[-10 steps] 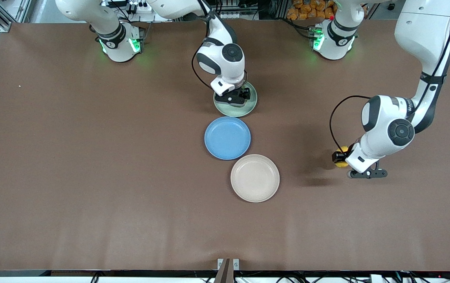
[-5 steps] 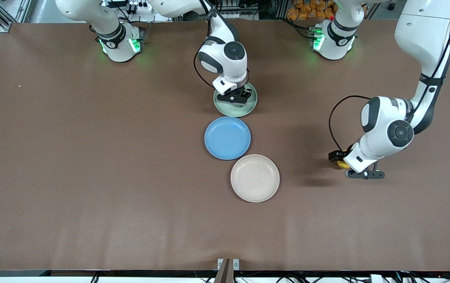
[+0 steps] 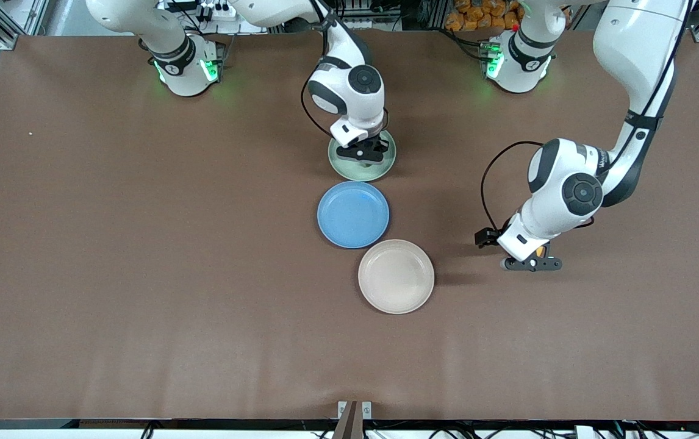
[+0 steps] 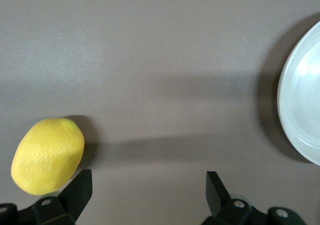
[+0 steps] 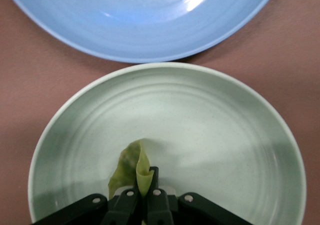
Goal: Pick lemon and lettuce from plates
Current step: 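Lower the lemon onto the table and open the left gripper while the right grasps lettuce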
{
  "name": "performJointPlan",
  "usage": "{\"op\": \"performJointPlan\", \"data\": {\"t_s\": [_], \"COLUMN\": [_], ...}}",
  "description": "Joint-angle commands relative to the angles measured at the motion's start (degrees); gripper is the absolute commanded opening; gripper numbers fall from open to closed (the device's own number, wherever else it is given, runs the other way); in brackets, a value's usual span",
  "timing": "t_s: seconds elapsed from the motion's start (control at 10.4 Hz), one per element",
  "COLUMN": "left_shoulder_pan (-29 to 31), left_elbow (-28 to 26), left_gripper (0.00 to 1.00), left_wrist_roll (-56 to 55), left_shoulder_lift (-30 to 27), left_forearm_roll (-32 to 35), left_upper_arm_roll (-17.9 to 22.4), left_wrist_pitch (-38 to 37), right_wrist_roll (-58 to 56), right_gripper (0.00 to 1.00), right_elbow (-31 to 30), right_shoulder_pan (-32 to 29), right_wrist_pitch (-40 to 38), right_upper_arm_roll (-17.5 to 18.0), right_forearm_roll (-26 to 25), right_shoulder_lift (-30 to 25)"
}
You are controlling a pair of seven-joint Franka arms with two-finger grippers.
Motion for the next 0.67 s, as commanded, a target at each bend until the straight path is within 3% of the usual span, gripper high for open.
{"op": "performJointPlan", "data": {"t_s": [0.0, 0.29, 0.57], "left_shoulder_pan": [2.4, 4.1, 4.4], "left_elbow": [-5.1, -11.6, -13.2], "left_gripper": [1.0, 1.0, 1.0], "left_wrist_roll": [-1.7, -2.5, -2.6], "left_shoulder_lift": [-4.5, -11.8, -14.2], "left_forearm_roll": [0.8, -2.6, -3.2], "left_upper_arm_roll": [-0.4, -0.4, -0.4], "left_wrist_pitch": [-0.2, -0.1, -0.1], "right_wrist_roll": [0.8, -0.5, -3.2], "right_gripper": [0.0, 0.0, 0.0], "right_elbow": [5.9, 10.9, 10.9], "right_shoulder_pan": [-1.6, -4.0, -6.1], "right_wrist_pitch": [-10.4, -20.8, -25.8], "right_upper_arm_roll": [0.0, 0.1, 0.4], "right_forearm_roll": [-1.0, -0.6, -0.3], "right_shoulder_lift": [-0.1, -1.7, -5.1]}}
